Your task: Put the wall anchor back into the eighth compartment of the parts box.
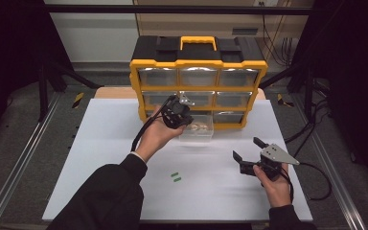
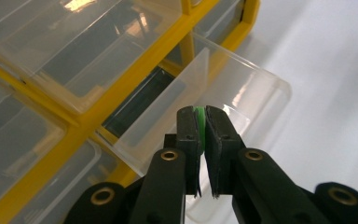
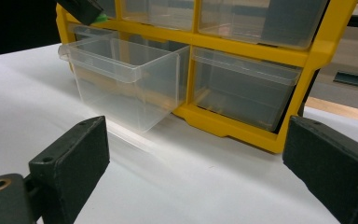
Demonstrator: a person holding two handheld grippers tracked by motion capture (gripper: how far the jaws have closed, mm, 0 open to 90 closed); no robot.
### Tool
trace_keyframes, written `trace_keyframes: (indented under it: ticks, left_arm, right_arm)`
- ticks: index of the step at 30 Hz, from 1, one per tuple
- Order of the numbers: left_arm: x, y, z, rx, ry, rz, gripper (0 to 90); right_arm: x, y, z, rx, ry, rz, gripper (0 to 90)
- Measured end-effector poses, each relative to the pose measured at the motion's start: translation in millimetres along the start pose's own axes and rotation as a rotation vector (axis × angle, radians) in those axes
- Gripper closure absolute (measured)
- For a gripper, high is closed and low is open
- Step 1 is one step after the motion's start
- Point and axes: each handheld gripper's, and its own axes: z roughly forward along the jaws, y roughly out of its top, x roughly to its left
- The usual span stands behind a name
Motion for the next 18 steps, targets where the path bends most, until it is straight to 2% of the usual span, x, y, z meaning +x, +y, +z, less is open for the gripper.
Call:
trace_keyframes:
  ticks: [7, 9, 11, 13, 15, 18]
  left_arm:
    - [2.2, -2.7, 9.7, -0.025, 0.023, -0.028, 82.7]
    - [0.8, -3.5, 8.2, -0.034, 0.037, -0.022, 72.6]
    - [-1.3, -5.7, 5.2, -0.054, 0.028, -0.024, 70.1]
    - [-4.3, -8.4, 2.0, -0.073, 0.031, -0.028, 64.2]
    - [-6.5, -10.9, -1.7, -0.069, 0.031, -0.022, 60.0]
    - [-11.6, -14.6, -8.2, -0.102, 0.032, -0.027, 52.7]
  right_arm:
    - [-0.1, 0.1, 0.2, 0.000, 0.002, -0.001, 7.4]
    - [0.3, 0.0, 0.1, 0.002, 0.004, -0.002, 7.4]
    - [0.1, 0.0, 0.1, 0.002, 0.004, -0.002, 7.4]
    - [-0.4, 0.0, 0.1, 0.002, 0.003, -0.002, 7.4]
    - [-0.4, 0.1, -0.2, 0.001, 0.001, 0.000, 7.3]
    - [-0.2, 0.3, -0.4, -0.002, 0.002, 0.000, 7.3]
